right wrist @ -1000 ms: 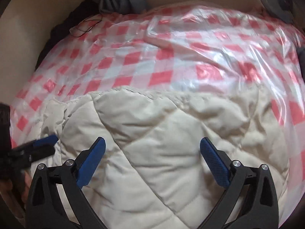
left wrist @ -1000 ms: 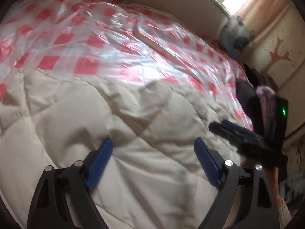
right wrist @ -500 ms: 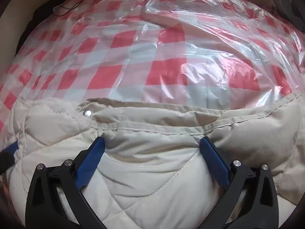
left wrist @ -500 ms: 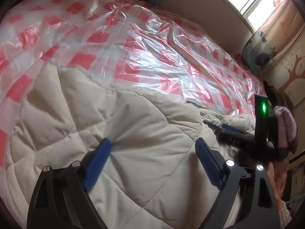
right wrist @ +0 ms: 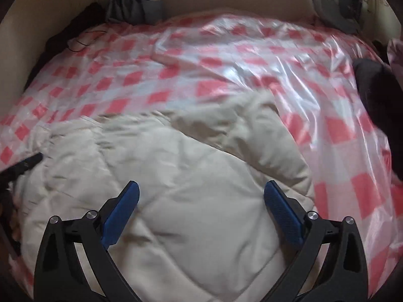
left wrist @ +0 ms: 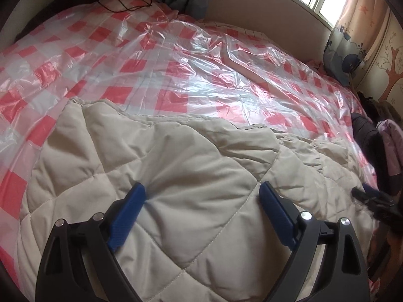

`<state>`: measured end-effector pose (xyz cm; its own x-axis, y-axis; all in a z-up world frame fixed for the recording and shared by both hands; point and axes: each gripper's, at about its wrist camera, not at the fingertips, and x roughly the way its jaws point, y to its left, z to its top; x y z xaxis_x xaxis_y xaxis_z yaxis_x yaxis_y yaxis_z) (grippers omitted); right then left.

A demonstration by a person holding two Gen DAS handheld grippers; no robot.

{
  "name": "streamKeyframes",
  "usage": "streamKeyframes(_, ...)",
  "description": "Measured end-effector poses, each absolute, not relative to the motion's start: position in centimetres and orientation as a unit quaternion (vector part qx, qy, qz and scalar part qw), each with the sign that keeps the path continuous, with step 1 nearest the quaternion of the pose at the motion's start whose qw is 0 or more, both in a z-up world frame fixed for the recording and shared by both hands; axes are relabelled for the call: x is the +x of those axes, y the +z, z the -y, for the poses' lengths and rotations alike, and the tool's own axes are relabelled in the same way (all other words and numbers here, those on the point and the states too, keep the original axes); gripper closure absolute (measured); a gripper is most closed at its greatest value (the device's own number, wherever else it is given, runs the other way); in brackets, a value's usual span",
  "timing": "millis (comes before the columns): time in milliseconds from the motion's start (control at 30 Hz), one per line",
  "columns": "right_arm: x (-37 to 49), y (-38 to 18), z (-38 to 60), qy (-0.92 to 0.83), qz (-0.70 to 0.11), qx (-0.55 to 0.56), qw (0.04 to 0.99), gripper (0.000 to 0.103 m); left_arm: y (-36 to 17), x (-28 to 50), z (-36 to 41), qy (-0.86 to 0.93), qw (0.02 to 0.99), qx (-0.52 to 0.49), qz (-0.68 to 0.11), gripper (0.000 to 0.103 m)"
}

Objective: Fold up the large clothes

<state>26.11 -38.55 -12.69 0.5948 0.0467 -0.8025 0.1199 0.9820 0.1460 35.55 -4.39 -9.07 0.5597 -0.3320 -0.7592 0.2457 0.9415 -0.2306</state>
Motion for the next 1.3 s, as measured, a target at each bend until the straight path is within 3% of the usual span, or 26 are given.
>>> streamKeyframes(67, 25.9, -14.6, 39.9, 0.004, -0.431, 0.125, 0.894, 0.006, -8.7, 34.8, 4.8, -0.153, 0.888, -0.038, -0.432, 0.015)
streamKeyframes(167, 25.6, -12.8, 39.4, 0.006, -0.441, 0.106, 0.891, 0.006, -8.1, 32.9, 5.2, -0.15, 0.898, -0.007, -0.414, 0.014)
streamKeyframes(267, 22.6, -10.3, 39.2, -0.005, -0.388, 0.084, 0.918, 0.006, -8.0, 31.3, 4.7, -0.153, 0.907, 0.004, -0.392, 0.011)
streamKeyframes(367, 23.0, -14.4, 41.8, 0.012, -0.422, 0.129, 0.897, 0.006, -8.4, 30.4, 4.3, -0.16, 0.911, -0.006, -0.381, 0.011)
streamKeyframes(633, 27.0, -7.7, 40.0, 0.002, -0.365, 0.094, 0.926, 0.006, -8.3, 29.2, 4.4, -0.146, 0.922, 0.014, -0.358, 0.011)
streamKeyframes(800, 33.6, -15.9, 42.6, -0.023, -0.46, 0.139, 0.877, 0.006, -8.2, 28.6, 4.3, -0.148, 0.926, 0.007, -0.347, 0.011)
streamKeyframes(1000, 32.8, -14.9, 42.4, -0.025, -0.467, 0.12, 0.876, 0.006, -8.5, 28.1, 4.7, -0.141, 0.929, 0.024, -0.34, 0.011)
streamKeyframes(1167, 27.2, -10.4, 39.6, 0.003, -0.401, 0.115, 0.909, 0.006, -8.6, 28.0, 4.5, -0.142, 0.931, 0.021, -0.337, 0.01)
streamKeyframes(1300, 26.6, -14.2, 38.8, 0.003, -0.415, 0.091, 0.905, 0.006, -8.5, 27.7, 4.8, -0.144, 0.932, 0.026, -0.331, 0.009)
